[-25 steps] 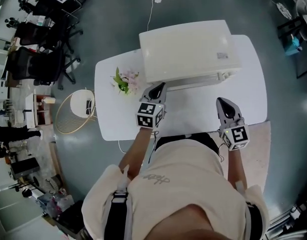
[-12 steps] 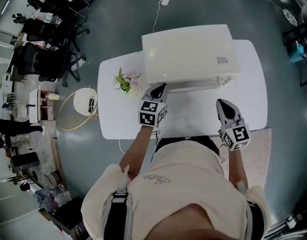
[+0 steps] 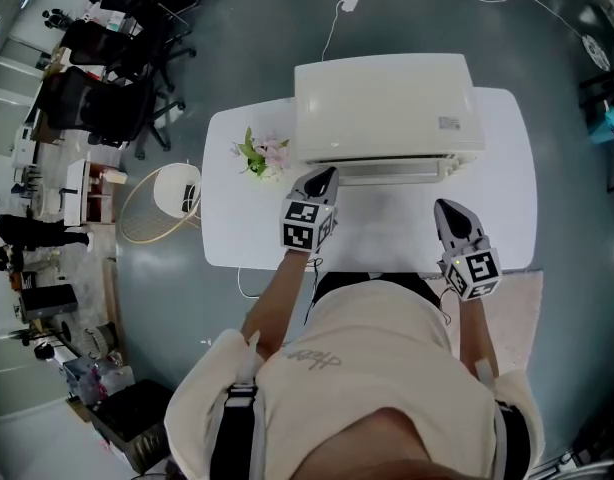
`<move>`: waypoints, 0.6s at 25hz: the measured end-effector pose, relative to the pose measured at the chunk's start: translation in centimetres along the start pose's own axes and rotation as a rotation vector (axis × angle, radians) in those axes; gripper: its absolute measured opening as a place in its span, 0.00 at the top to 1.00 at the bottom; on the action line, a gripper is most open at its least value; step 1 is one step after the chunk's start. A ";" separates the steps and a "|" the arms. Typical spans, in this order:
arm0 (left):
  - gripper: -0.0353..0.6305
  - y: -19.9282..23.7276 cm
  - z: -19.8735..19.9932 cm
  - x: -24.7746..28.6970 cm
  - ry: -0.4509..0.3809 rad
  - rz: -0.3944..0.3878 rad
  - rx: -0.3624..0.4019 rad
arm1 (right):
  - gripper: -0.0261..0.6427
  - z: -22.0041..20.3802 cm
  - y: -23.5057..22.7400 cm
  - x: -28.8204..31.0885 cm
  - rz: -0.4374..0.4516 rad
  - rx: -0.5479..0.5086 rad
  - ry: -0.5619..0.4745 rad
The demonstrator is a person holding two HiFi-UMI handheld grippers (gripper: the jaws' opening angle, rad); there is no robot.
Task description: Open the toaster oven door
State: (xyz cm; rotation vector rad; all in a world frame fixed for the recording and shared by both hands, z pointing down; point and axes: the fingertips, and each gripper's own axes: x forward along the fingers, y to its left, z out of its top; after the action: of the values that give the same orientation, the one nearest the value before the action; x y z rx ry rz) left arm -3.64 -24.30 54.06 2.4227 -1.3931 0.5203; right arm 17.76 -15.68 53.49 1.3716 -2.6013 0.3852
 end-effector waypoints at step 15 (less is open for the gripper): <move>0.92 -1.7 -2.3 -2.1 -0.018 0.075 -0.035 | 0.95 -2.1 -0.1 -1.7 0.089 -0.037 0.053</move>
State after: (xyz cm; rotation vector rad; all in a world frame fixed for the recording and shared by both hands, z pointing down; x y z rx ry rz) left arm -3.48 -20.92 55.06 2.3606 -1.4934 0.4881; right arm 18.87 -13.75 55.04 1.2207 -2.6193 0.3790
